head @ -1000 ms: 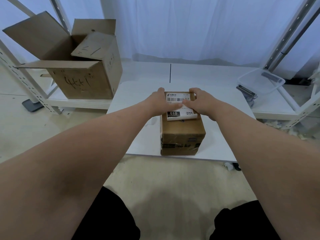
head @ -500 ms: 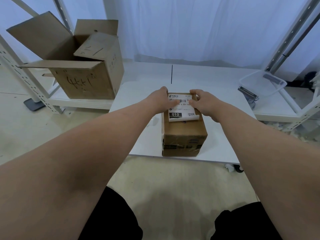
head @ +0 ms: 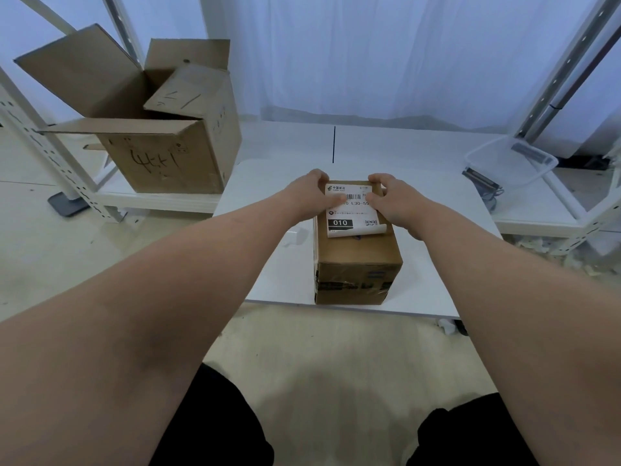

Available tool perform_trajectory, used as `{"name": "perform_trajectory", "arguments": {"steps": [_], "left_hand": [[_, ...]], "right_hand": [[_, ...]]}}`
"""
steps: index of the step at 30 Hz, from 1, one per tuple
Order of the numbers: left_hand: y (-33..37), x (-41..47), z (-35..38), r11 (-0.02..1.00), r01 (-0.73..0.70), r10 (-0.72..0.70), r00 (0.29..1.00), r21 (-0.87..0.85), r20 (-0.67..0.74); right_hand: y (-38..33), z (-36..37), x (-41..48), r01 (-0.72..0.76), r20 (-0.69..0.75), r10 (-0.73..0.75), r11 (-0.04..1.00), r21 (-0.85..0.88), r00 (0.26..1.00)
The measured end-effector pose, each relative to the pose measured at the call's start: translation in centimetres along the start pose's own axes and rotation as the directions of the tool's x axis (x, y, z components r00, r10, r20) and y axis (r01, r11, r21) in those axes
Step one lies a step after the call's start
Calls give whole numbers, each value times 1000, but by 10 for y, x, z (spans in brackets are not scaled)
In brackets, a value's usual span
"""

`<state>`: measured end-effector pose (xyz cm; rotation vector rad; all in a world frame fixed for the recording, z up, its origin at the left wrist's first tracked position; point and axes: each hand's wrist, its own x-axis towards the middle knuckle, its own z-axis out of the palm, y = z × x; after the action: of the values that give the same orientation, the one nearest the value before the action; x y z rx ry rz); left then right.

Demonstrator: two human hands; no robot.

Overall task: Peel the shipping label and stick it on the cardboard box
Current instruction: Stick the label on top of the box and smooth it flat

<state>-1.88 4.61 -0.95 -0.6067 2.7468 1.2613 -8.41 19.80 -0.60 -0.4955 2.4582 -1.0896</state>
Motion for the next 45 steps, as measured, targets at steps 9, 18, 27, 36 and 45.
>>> {"name": "perform_trajectory", "arguments": {"steps": [9,18,27,36,45], "left_hand": [[-1,-8,1,993,29,-16,994,-117,112],[-6,-4,-7,999,-4,5,1000,-42,22],[-6,0,-5,1000,-27,27,1000,-6,-15],[-3,1,-3,1000,-28,29,999,3,-28],[0,2,5,1000,-8,8,1000,29,10]], "right_hand": [[2,-3,3,-7,68,3,998,55,998],[0,-3,8,-11,-14,11,999,53,1000],[-4,-5,7,-33,12,32,996,83,999],[-2,-12,2,-64,120,53,994,92,991],[-1,-12,2,-60,51,52,986,155,997]]}}
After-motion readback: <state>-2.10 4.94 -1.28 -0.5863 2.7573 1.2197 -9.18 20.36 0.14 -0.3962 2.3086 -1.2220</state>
